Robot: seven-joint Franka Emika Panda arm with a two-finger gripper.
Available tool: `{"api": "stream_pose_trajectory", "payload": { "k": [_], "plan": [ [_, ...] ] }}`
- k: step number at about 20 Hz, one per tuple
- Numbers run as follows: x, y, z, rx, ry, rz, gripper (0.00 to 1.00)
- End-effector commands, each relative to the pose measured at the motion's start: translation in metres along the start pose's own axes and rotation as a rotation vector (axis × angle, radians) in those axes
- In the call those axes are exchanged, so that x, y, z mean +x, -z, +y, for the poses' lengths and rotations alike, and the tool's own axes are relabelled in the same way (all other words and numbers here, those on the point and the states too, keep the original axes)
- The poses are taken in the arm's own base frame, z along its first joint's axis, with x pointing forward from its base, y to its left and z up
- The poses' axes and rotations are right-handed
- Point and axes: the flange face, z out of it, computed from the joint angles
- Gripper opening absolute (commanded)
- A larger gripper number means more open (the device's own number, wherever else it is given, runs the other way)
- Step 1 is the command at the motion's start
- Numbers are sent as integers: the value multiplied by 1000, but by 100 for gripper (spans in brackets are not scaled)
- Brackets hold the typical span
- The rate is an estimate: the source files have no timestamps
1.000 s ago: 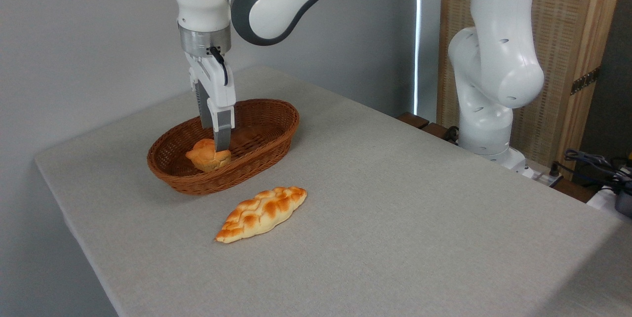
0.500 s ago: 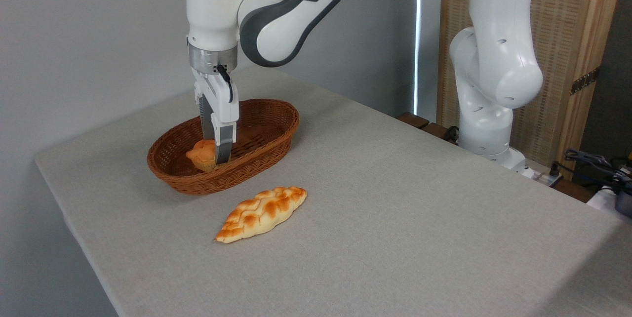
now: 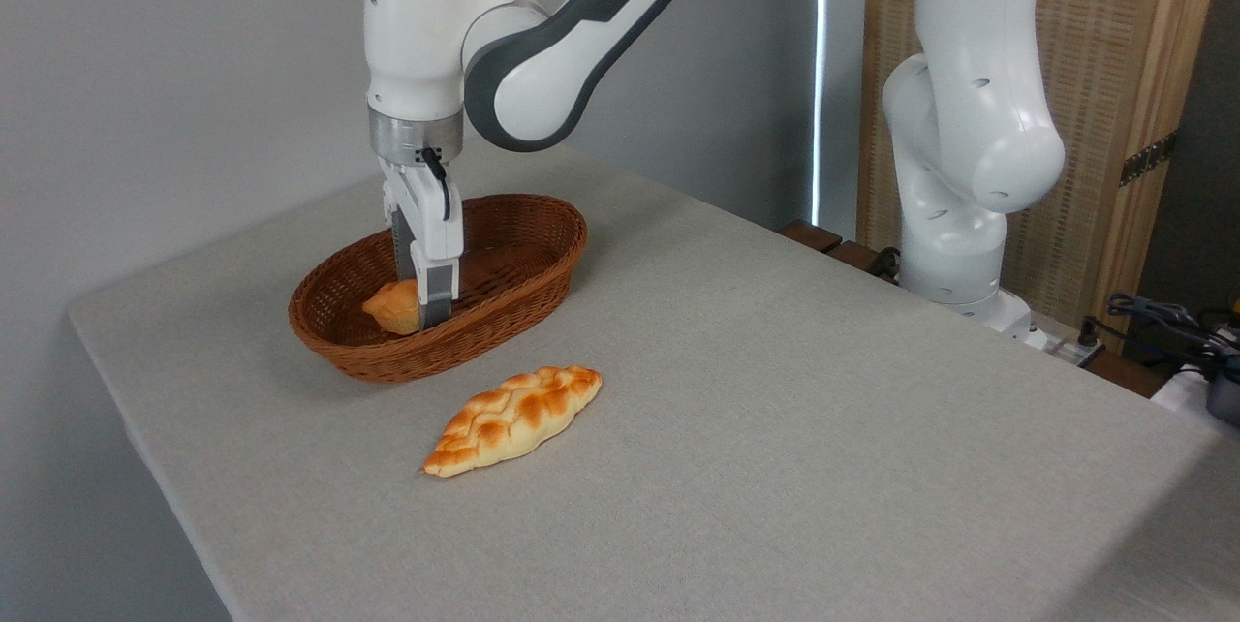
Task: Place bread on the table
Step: 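Lower the gripper into the basket around the round orange bun, then close the gripper on the orange bun and lift it from the basket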
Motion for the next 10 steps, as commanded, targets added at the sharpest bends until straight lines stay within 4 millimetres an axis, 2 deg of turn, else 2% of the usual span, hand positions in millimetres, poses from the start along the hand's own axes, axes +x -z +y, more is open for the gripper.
{"api": "stream_pose_trajectory", "payload": {
  "k": [1, 2, 4, 10],
  "plan": [
    [0, -3, 1, 12, -4, 4, 71],
    [0, -3, 1, 12, -5, 4, 60],
    [0, -3, 1, 12, -5, 4, 52],
    [0, -3, 0, 14, -9, 3, 51]
  ]
}}
